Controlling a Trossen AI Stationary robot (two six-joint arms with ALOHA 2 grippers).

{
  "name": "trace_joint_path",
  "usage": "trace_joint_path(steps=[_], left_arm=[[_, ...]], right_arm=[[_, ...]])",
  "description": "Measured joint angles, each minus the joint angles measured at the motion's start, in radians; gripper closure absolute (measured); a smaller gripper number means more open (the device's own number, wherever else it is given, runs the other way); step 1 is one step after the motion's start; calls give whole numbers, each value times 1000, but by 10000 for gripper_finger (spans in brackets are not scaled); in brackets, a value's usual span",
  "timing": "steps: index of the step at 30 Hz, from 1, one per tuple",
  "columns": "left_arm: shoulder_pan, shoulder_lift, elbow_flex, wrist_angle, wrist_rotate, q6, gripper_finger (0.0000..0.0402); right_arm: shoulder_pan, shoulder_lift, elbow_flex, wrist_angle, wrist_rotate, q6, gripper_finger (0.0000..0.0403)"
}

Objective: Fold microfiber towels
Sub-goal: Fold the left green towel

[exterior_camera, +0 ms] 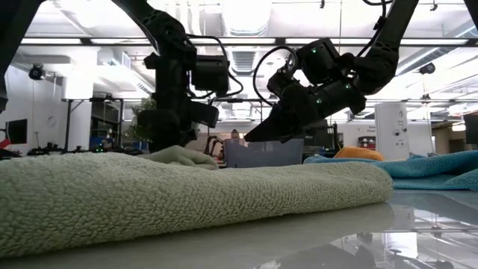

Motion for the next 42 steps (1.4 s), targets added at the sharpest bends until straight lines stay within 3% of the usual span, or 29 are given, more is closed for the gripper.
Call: trace_joint_path(steps=[8, 14, 20, 25, 30, 36, 42], left_arm=[[0, -1, 0, 33, -2, 0, 351], [2, -3, 4, 38, -26, 54, 293], [5, -64, 25, 19, -59, 139, 258], [4, -156, 26, 25, -64, 146, 254], [-29, -257, -96, 65, -12, 88, 254], [-97, -319, -315, 384, -6, 17, 254], [-114, -314, -427, 595, -115, -97, 254]], right_arm=[[0, 0, 0, 0, 0, 59, 390], [-1, 0, 0, 0, 0, 150, 347], [-27, 2, 38, -16, 10, 481, 277], [-26, 2, 67, -58, -8, 692, 230], [5, 2, 67, -82, -47, 816, 200], [23, 2, 67, -120, -59, 871, 190], [22, 1, 68, -140, -77, 889, 190]])
